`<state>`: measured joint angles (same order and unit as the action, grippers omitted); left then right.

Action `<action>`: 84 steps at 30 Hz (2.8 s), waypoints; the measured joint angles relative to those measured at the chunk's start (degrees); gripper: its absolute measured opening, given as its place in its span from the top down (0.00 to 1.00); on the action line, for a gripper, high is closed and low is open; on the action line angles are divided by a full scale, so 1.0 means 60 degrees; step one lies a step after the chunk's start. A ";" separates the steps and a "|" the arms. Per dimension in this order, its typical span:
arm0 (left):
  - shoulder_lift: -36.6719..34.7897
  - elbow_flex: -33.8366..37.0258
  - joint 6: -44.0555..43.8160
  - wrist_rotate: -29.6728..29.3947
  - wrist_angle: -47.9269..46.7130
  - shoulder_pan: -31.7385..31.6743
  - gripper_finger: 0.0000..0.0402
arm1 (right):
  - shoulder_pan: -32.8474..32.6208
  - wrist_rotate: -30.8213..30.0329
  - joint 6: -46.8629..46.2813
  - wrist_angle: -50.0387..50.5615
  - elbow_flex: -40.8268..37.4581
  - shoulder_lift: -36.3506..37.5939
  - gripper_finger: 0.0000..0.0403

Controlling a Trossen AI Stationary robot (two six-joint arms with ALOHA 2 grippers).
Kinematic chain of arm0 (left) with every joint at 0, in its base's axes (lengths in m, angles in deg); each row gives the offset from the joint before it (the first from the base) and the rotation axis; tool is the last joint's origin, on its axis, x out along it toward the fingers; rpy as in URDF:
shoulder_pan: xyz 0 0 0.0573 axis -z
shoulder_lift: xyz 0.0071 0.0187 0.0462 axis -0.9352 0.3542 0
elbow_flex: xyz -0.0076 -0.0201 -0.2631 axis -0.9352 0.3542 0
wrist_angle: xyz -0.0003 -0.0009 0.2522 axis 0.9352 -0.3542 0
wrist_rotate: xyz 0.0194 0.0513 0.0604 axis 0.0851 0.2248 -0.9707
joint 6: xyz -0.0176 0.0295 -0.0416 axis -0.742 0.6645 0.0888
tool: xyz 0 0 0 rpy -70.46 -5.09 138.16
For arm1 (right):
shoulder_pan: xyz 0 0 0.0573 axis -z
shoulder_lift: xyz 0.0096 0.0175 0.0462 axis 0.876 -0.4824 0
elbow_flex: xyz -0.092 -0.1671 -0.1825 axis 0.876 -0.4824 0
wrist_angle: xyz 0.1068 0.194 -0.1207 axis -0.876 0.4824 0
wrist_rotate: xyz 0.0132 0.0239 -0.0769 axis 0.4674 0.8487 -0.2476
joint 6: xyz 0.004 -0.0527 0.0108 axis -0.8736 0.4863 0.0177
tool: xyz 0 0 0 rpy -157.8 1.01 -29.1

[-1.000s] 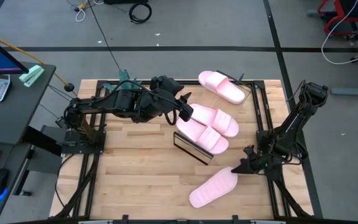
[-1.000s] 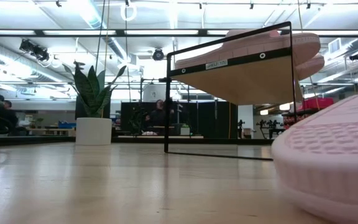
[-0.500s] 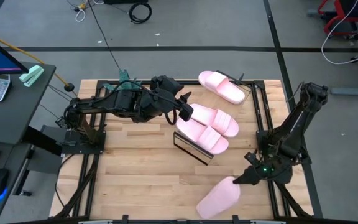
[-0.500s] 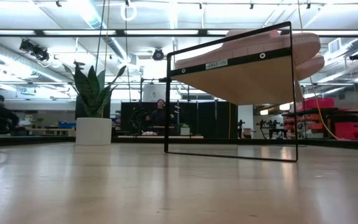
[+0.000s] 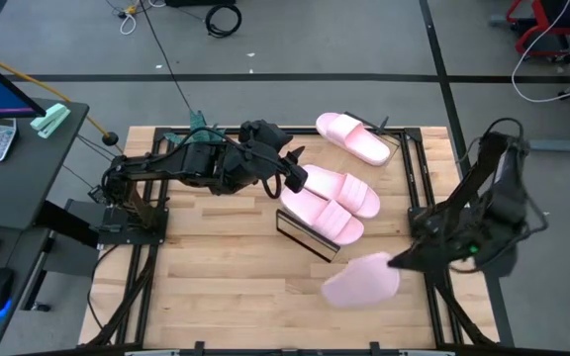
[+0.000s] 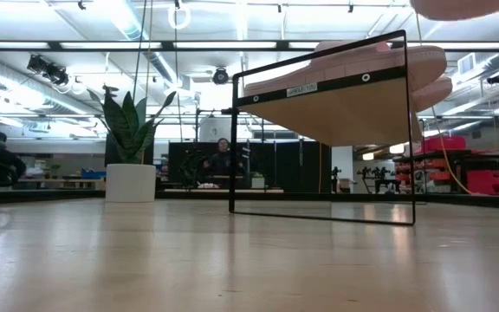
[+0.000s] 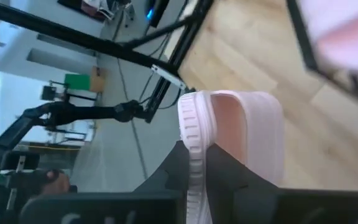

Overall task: Pick and place slides into the shelf
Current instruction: Put the pink slide on the shelf

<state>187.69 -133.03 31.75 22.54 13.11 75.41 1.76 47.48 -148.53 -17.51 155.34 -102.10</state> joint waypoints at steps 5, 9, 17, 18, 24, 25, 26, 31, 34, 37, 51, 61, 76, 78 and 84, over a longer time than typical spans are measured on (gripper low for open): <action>0.0000 0.0000 0.0480 -0.0002 0.0005 0.0000 0.55 | 0.0002 -0.0933 0.0794 0.1868 0.2042 -0.0200 0.92; 0.0000 0.0000 0.0505 0.0000 0.0009 0.0000 0.55 | 0.0007 -0.1814 0.1461 0.2639 0.3316 -0.0433 0.92; 0.0000 0.0000 0.0574 -0.0004 0.0028 0.0000 0.55 | 0.0003 -0.3126 0.1448 0.5299 0.5457 -0.0976 0.92; 0.0000 0.0000 0.0654 -0.0004 0.0059 0.0000 0.55 | 0.0003 -0.3437 0.1418 0.5669 0.5690 -0.1037 0.92; 0.0000 0.0000 0.1252 -0.0007 0.0639 0.0000 0.56 | 0.0404 -0.4493 0.1349 0.6907 0.6745 -0.1215 0.92; 0.0000 0.0000 0.1410 -0.0004 0.0777 0.0000 0.55 | 0.0538 -0.4390 0.1311 0.7099 0.6865 -0.1218 0.92; 0.0000 0.0000 0.1598 -0.0005 0.0931 0.0000 0.55 | 0.0689 -0.4220 0.1187 0.7340 0.6993 -0.1218 0.92; 0.0000 0.0000 0.1991 -0.0007 0.1347 0.0000 0.54 | 0.1881 -0.3281 0.1201 0.7599 0.7452 -0.1048 0.93; 0.0000 0.0000 0.2021 0.0000 0.1349 -0.0044 0.55 | 0.2819 -0.2795 0.1634 0.7608 0.7700 -0.0859 0.93; 0.0000 0.0000 0.2116 -0.0004 0.1248 -0.0120 0.56 | 0.3816 -0.2306 0.2056 0.7595 0.7951 -0.0677 0.93; 0.0000 0.0000 0.3318 0.0000 0.1366 -0.0646 0.53 | 0.7296 -0.2579 0.3849 0.7602 0.8051 -0.0698 0.93; 0.0783 0.0000 0.6214 0.0014 0.1812 -0.0903 0.50 | 0.8043 -0.0239 0.3283 0.7582 0.8039 -0.1051 0.93; 0.1262 0.0000 0.6575 -0.0006 0.1240 -0.1261 0.51 | 0.8444 0.0465 0.2760 0.6952 0.8036 -0.1231 0.93; 0.1275 0.0000 0.6661 0.0157 0.1251 -0.1384 0.49 | 0.8444 0.0481 0.3278 0.6268 0.8036 -0.1227 0.93; 0.1072 0.0011 0.6601 0.2266 0.1375 -0.1773 0.46 | 0.8440 0.0689 0.5707 0.4023 0.8036 -0.1205 0.93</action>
<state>194.13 -132.97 71.35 36.14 21.36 64.78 52.40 51.62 -114.28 6.63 203.55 -109.32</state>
